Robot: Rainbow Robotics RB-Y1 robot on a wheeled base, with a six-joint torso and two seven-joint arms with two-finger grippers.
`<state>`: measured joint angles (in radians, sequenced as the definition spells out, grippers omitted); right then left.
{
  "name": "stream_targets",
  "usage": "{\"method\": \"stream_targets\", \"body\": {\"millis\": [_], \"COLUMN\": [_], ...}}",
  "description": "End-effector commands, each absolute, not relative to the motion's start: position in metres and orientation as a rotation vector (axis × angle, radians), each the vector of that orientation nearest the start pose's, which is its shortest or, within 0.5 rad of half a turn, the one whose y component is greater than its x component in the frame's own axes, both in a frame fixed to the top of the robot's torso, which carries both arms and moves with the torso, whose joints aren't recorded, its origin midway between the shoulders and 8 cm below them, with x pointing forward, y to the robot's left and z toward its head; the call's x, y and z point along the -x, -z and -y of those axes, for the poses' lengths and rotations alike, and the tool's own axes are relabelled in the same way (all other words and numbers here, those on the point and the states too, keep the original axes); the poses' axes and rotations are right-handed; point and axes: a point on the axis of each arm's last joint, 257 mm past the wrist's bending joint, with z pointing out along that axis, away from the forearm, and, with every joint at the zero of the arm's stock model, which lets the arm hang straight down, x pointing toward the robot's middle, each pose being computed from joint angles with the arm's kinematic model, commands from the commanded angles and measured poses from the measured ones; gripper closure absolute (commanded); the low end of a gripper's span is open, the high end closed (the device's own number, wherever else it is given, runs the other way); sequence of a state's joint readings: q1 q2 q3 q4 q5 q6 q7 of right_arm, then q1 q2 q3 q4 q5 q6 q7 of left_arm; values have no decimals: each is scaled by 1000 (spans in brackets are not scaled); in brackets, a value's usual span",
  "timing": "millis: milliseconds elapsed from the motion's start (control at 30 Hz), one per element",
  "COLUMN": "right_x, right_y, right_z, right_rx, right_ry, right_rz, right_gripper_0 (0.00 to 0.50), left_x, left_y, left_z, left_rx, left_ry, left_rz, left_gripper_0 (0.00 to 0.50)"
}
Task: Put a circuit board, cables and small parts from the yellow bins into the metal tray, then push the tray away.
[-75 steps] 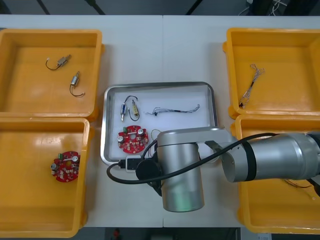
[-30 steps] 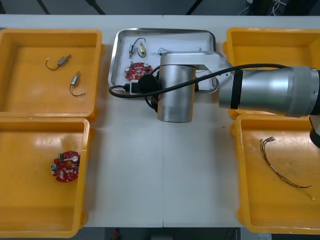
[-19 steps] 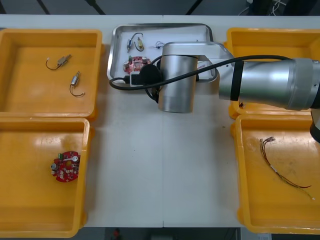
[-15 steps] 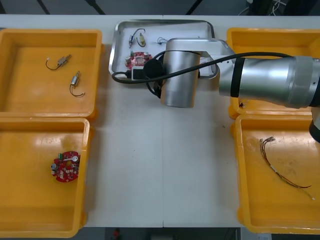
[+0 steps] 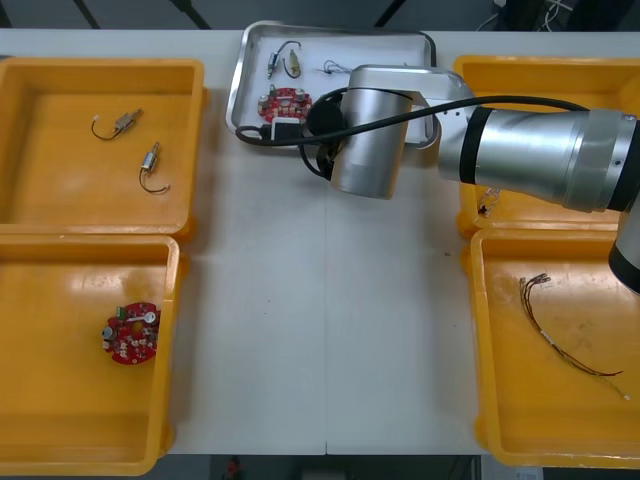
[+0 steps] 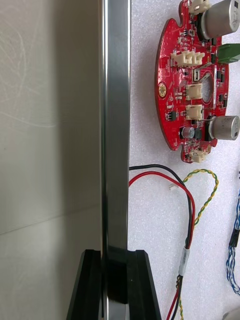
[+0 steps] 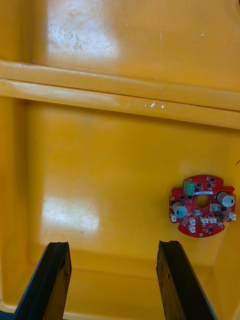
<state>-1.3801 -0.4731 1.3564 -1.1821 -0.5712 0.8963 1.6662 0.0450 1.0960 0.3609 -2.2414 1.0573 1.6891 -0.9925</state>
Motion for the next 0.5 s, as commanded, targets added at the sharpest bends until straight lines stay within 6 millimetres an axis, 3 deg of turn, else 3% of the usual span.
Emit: {"method": "stream_targets", "body": {"millis": [33,200,267,300,367,400,433,500], "right_x": [-638,-636,-635,-635,-634,-634,-634,-634], "right_y": [132,132,133,132,132,133,134,134], "right_z": [-22,-28,-29,-29,-30,-30,-30,-26], "right_rx": [1648,1666,1674,1672,1680,1682,1683,1681], "right_ry": [713,705,706,706,710,708,709,714], "right_rz": [-1502,-1475,-1471,-1470,-1463,-1463,-1464,-1474], "right_gripper_0": [500,497,377,342,157,106,11,0], "left_x": [-348,-348,-348,-348,-348,-348,-348,-348], "left_y": [139,139,139,139,139,139,139,139], "left_z": [-415,-415,-415,-415,-415,-415,-415,-415], "left_rx": [220,220,220,220,220,220,220,220], "left_ry": [-106,-106,-106,-106,-106,-106,-106,-106], "left_rz": [-2646,-2646,-2646,-2646,-2646,-2646,-2646,-2646], "left_gripper_0": [0,0,0,0,0,0,0,0]}}
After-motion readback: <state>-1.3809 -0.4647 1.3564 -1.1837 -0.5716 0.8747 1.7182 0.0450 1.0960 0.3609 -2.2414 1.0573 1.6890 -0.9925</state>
